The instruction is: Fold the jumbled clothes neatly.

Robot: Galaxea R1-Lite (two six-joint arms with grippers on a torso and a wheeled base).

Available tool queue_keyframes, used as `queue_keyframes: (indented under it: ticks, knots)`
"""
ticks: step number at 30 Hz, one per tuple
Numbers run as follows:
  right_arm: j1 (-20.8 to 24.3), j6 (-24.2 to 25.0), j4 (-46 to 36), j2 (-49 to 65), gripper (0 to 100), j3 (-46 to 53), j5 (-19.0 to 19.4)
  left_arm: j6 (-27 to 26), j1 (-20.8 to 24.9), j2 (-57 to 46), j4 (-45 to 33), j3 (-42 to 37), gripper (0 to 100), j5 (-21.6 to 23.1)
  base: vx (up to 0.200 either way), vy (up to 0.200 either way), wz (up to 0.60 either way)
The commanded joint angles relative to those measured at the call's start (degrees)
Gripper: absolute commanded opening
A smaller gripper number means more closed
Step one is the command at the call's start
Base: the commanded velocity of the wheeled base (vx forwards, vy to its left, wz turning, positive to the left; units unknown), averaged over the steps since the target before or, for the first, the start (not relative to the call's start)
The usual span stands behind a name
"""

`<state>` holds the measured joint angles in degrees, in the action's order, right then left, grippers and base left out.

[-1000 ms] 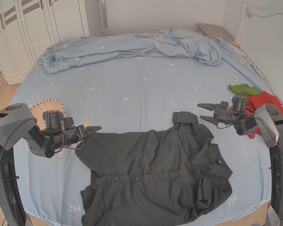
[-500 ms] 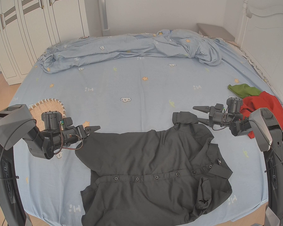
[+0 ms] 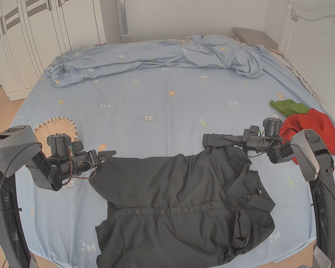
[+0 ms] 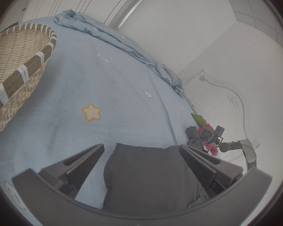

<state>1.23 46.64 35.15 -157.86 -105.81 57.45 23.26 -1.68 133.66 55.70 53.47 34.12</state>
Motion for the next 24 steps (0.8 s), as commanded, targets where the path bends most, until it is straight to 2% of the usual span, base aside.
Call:
queue_keyframes:
  ticks: [1, 13, 24]
  knots:
    - [-0.4, -0.3, 0.1, 0.6, 0, 0.1, 0.0, 0.0, -0.1, 0.6, 0.0, 0.6, 100, 0.0, 0.000, 0.000, 0.00]
    - [-4.2, -0.4, 0.1, 2.9, 0, -0.6, 0.1, 0.1, -0.5, 3.0, -0.1, 4.4, 100, 0.1, 0.000, 0.000, 0.00]
    - [-6.9, 0.6, 0.1, 2.6, 0, -4.9, 0.0, 0.1, 2.0, 5.5, -0.2, 6.6, 100, 0.9, 0.000, 0.000, 0.00]
